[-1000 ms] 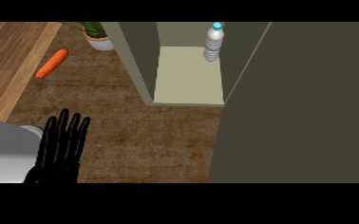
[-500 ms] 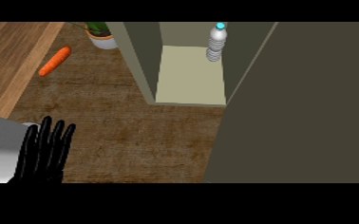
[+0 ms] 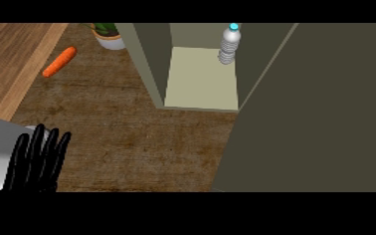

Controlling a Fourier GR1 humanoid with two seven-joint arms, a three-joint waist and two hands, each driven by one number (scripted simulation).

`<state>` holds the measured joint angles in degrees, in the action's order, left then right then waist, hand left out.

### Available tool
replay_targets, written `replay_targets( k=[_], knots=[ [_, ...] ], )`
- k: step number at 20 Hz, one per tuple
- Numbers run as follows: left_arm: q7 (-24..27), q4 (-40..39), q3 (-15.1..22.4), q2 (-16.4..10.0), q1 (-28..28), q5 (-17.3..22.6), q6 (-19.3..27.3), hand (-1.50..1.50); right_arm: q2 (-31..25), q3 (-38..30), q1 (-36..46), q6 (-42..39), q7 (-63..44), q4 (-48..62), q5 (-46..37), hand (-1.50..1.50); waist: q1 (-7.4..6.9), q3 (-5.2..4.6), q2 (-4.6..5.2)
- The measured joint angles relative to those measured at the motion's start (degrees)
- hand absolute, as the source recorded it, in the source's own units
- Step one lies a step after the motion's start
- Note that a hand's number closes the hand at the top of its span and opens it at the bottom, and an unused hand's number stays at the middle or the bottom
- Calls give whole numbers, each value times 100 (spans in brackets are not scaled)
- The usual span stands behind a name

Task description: Pick up the bottled water, place it into the cabinet and close the cabinet

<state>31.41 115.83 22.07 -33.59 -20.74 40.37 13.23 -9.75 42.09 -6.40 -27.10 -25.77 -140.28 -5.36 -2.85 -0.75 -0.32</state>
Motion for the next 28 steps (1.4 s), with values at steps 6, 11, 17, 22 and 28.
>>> replay_targets(
  k=[6, 11, 17, 22, 28],
  knots=[
    [39, 36, -146, -100, -52, 80, -158, -150, -75, -14, 189, -99, -78, 1, 63, 150, -106, -6, 21],
    [62, 28, -224, -151, -102, 137, -266, -150, -70, -49, 234, -124, -87, 14, 165, 150, -185, -8, 63],
    [67, 47, -253, -198, -116, 173, -385, -150, -23, -86, 198, -86, -75, 105, 499, 150, -291, -7, 127],
    [66, 86, -274, -271, -85, 201, -546, -150, 52, -114, 121, -268, -252, 352, 1340, 150, -505, -9, 235],
    [61, 81, -333, -368, -56, 242, -728, -150, 153, -87, -25, -330, -518, 719, 2594, 150, -672, -13, 286]
  ],
)
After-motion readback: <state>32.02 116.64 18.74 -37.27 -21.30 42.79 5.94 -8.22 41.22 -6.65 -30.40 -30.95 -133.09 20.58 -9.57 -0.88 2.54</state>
